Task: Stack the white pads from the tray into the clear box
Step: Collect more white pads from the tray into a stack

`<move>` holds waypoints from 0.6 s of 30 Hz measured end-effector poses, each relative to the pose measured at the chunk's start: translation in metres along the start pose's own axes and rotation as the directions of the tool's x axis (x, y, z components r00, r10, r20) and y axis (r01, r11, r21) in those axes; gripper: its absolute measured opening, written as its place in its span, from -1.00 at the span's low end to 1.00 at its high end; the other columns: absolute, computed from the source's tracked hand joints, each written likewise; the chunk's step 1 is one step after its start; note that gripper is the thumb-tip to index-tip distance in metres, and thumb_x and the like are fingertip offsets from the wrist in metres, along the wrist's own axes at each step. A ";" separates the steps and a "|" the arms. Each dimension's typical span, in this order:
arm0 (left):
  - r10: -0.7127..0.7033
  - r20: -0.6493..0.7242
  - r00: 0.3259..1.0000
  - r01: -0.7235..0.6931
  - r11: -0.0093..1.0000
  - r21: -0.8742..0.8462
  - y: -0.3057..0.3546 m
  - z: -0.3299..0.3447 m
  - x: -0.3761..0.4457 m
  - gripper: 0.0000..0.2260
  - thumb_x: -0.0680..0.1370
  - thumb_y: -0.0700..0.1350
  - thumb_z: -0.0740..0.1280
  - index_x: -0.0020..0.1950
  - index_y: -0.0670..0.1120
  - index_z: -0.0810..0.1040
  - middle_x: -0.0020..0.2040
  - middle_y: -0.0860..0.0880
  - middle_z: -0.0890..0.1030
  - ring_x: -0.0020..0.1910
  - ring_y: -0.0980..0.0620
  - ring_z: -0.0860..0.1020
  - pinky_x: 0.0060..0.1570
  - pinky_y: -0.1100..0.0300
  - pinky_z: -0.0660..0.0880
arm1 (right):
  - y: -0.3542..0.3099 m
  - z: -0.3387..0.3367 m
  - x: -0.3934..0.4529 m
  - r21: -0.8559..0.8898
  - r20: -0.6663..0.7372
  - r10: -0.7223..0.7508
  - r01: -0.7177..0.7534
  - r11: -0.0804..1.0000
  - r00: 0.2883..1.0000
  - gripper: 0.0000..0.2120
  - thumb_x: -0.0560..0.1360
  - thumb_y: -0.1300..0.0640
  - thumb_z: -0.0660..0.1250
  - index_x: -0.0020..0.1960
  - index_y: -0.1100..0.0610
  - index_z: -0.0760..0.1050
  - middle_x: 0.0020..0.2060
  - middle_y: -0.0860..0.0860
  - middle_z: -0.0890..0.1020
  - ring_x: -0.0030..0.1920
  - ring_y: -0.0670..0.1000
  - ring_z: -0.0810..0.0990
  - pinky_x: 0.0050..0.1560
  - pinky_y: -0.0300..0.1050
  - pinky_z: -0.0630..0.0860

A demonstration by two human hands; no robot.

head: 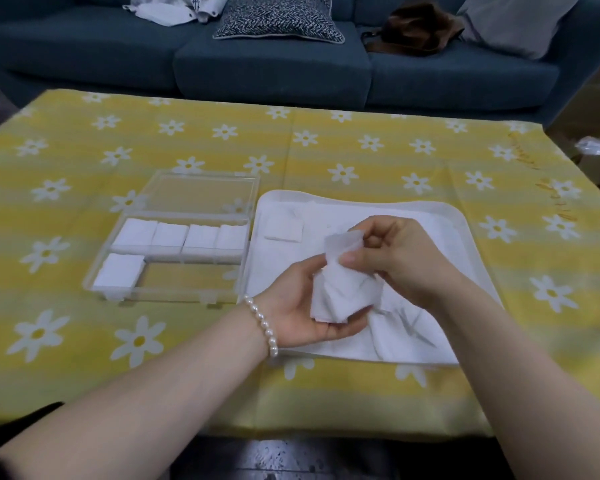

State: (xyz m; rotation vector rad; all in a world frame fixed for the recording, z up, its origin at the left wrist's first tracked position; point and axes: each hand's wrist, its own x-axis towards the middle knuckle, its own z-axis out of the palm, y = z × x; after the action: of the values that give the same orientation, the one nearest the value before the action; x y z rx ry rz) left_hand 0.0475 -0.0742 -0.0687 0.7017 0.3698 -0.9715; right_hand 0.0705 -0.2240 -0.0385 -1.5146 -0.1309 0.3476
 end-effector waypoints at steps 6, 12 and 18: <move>-0.187 0.200 0.962 0.156 0.975 0.160 -0.006 0.001 -0.006 -0.48 0.07 0.00 0.64 -0.13 -0.28 0.66 -0.14 -0.26 0.64 -0.25 -0.16 0.66 -0.27 0.04 0.62 | -0.015 0.017 -0.013 -0.334 0.232 0.028 0.052 0.941 0.972 -0.77 0.30 0.49 0.44 -0.29 0.17 0.56 -0.47 -0.10 0.60 -0.44 -0.19 0.54 -0.42 -0.37 0.44; -0.145 0.153 0.977 0.119 0.979 0.168 -0.007 0.000 -0.002 -0.63 0.35 0.12 0.36 -0.17 -0.19 0.63 -0.26 -0.14 0.56 -0.37 -0.03 0.54 -0.35 0.22 0.56 | -0.014 0.020 -0.015 -0.317 0.133 -0.043 0.084 0.945 0.990 -0.82 0.35 0.39 0.44 -0.29 0.13 0.59 -0.45 -0.11 0.60 -0.40 -0.14 0.50 -0.40 -0.32 0.39; 0.017 -0.020 1.000 -0.017 0.999 0.034 -0.009 0.003 0.004 -0.47 0.42 0.33 0.22 -0.06 -0.15 0.53 -0.32 -0.04 0.51 -0.44 0.08 0.45 -0.45 0.32 0.49 | -0.012 0.004 -0.008 0.006 -0.292 -0.011 0.014 1.000 0.956 -0.79 0.36 0.35 0.44 -0.14 0.10 0.49 -0.52 -0.09 0.57 -0.46 -0.09 0.52 -0.43 -0.25 0.39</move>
State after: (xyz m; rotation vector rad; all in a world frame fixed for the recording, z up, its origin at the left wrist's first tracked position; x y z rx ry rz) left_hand 0.0422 -0.0817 -0.0723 0.7442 0.3652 -0.9571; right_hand 0.0639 -0.2229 -0.0252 -1.5390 0.0953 0.1103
